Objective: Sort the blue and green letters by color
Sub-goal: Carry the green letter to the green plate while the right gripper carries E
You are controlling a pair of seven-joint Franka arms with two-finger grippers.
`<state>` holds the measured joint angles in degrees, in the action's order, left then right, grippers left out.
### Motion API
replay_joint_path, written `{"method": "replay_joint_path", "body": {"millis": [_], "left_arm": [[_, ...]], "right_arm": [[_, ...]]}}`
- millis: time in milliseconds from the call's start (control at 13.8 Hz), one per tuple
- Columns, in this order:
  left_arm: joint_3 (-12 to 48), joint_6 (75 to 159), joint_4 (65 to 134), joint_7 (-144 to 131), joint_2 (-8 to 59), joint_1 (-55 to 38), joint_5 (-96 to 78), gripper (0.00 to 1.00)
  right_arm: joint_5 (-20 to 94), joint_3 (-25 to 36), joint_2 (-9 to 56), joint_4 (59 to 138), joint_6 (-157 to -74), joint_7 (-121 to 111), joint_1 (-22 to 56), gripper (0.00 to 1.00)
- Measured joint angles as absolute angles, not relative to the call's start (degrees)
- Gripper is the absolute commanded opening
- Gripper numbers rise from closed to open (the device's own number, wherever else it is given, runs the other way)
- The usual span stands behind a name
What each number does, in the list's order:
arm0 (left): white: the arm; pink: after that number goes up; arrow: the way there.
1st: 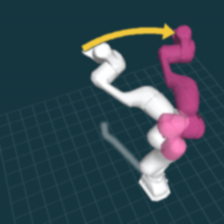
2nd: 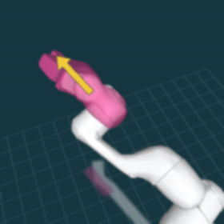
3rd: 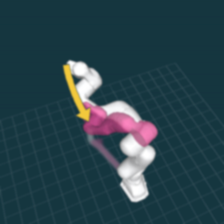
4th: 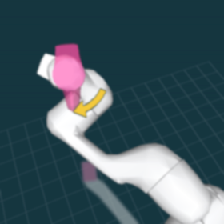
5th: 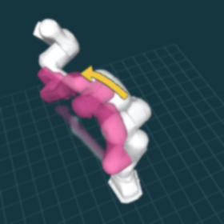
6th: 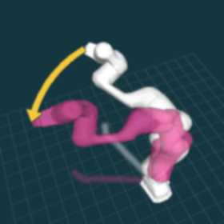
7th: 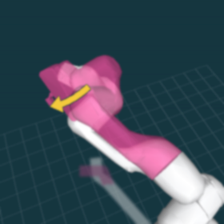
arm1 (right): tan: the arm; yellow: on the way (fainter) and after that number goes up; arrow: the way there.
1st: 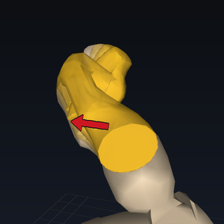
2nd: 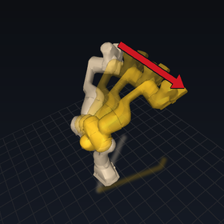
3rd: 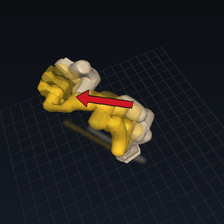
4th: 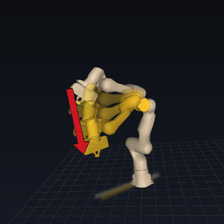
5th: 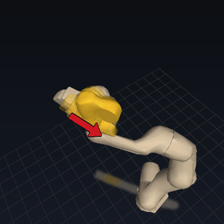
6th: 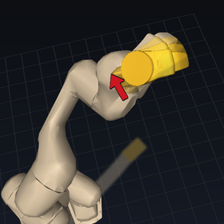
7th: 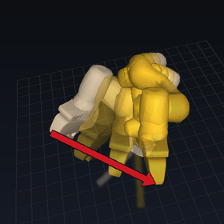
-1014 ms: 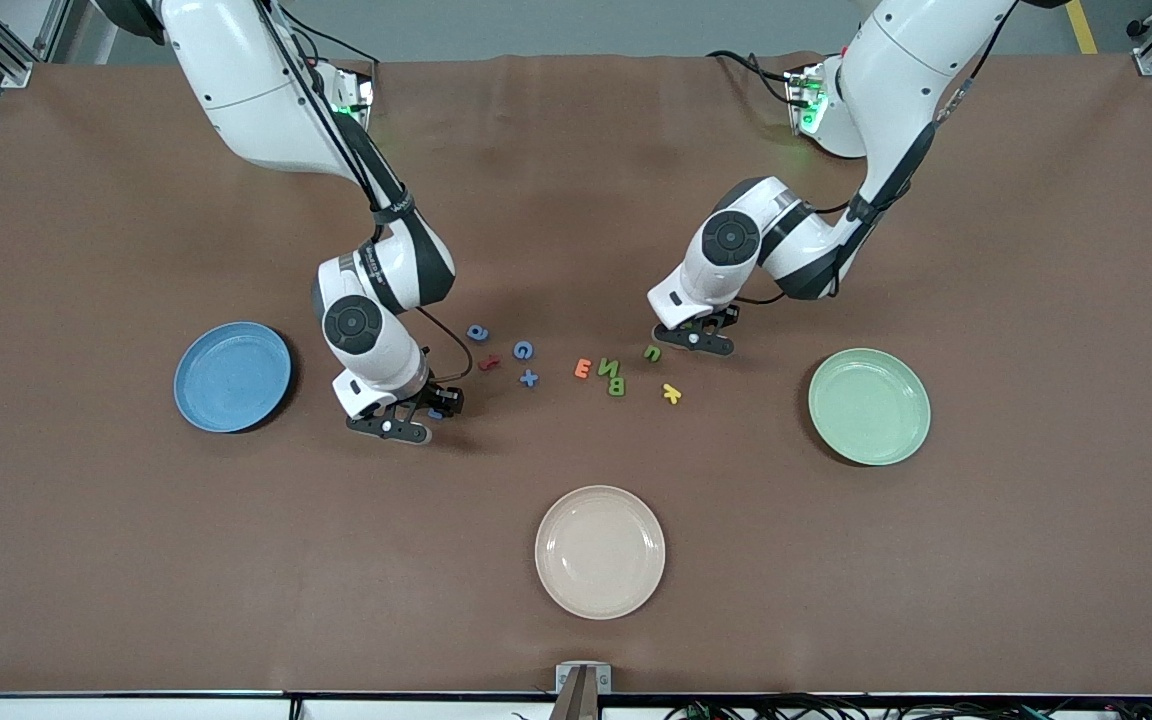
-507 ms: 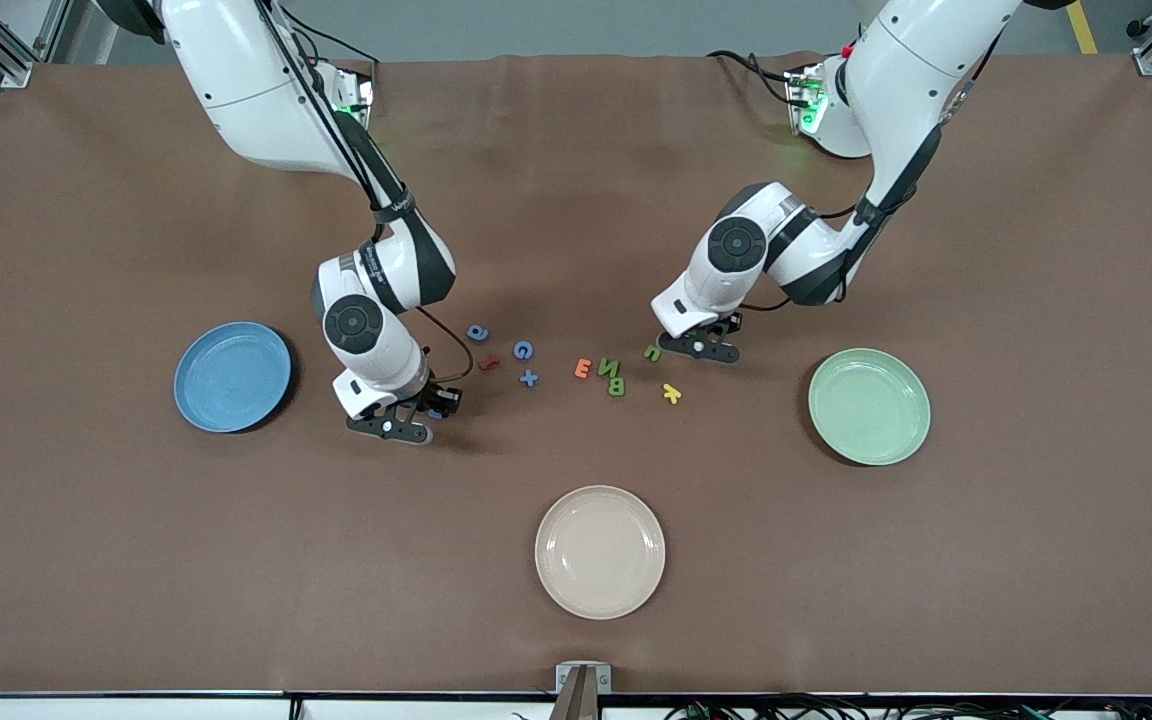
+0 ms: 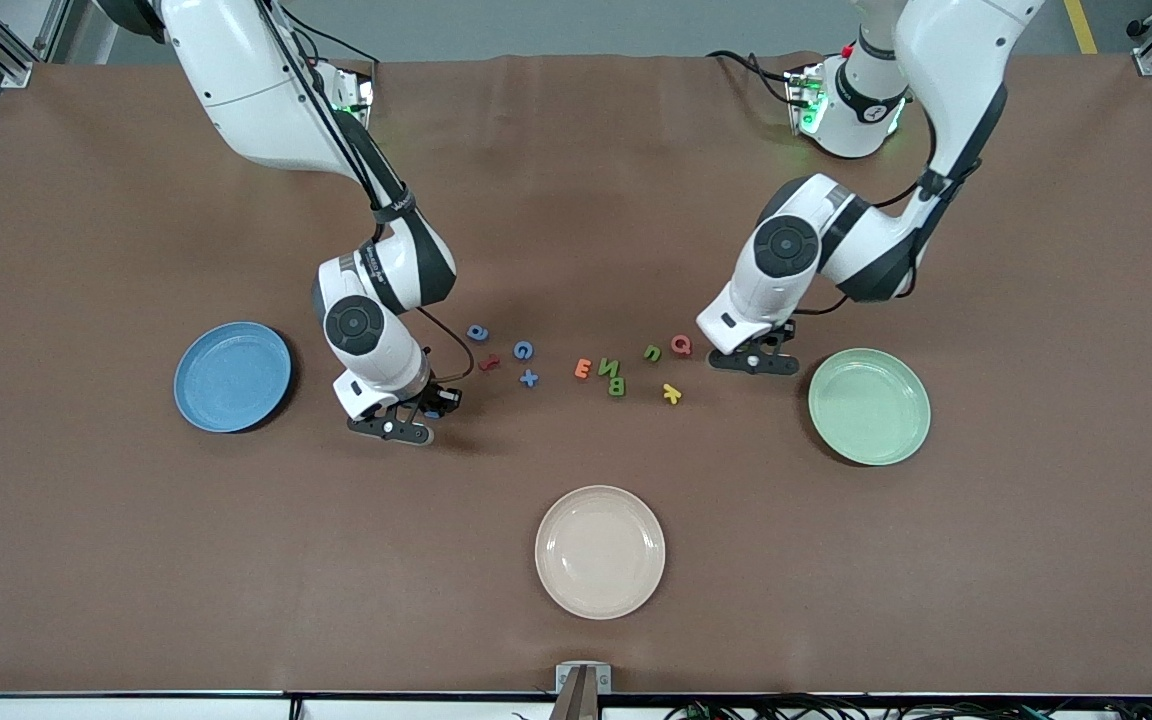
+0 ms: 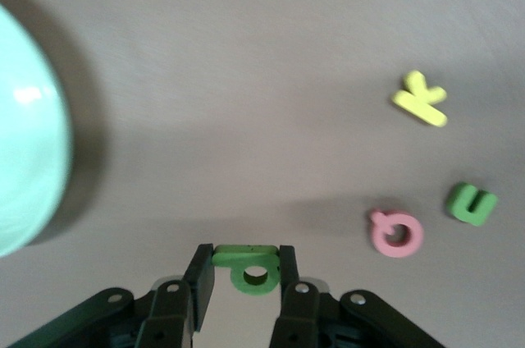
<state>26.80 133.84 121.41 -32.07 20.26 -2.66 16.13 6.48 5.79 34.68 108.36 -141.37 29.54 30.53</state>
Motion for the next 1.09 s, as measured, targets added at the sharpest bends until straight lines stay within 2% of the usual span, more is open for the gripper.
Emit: {"method": "replay_joint_path", "body": {"millis": [145,434,579,724,796,869,941,1086], "left_arm": [[26.74,133.56,121.44,-27.15,19.14,1.75,16.16,0.05],[26.61,133.58,121.55,-14.63,19.19,13.03,16.19,0.09],[26.56,133.91,121.66,-11.19,20.13,16.28,16.20,0.09],[26.53,135.65,121.77,-8.23,22.01,18.60,16.40,0.14],[26.53,136.97,121.81,-7.14,23.25,19.65,16.99,0.24],[26.52,137.91,121.81,-6.55,24.46,20.40,17.57,0.60],[26.53,138.58,121.77,-6.47,25.47,20.78,18.00,1.00],[26.61,138.90,121.45,-6.47,26.10,20.84,18.23,1.00]], "right_arm": [[6.47,7.19,32.77,107.23,-134.18,23.71,28.45,0.01],[4.34,7.88,25.11,107.80,-123.82,8.07,18.04,0.02],[1.77,7.92,22.10,110.65,-123.08,3.03,13.87,0.02],[0.79,7.90,20.03,114.03,-123.94,-1.15,11.21,0.02],[0.74,7.88,19.35,115.72,-125.14,-3.05,10.11,0.06],[0.73,7.89,18.91,117.44,-126.94,-4.69,9.00,0.13],[0.73,7.89,18.68,119.29,-129.27,-5.90,7.89,0.19],[0.70,7.89,18.65,122.75,-133.65,-6.90,6.25,0.73]]}}
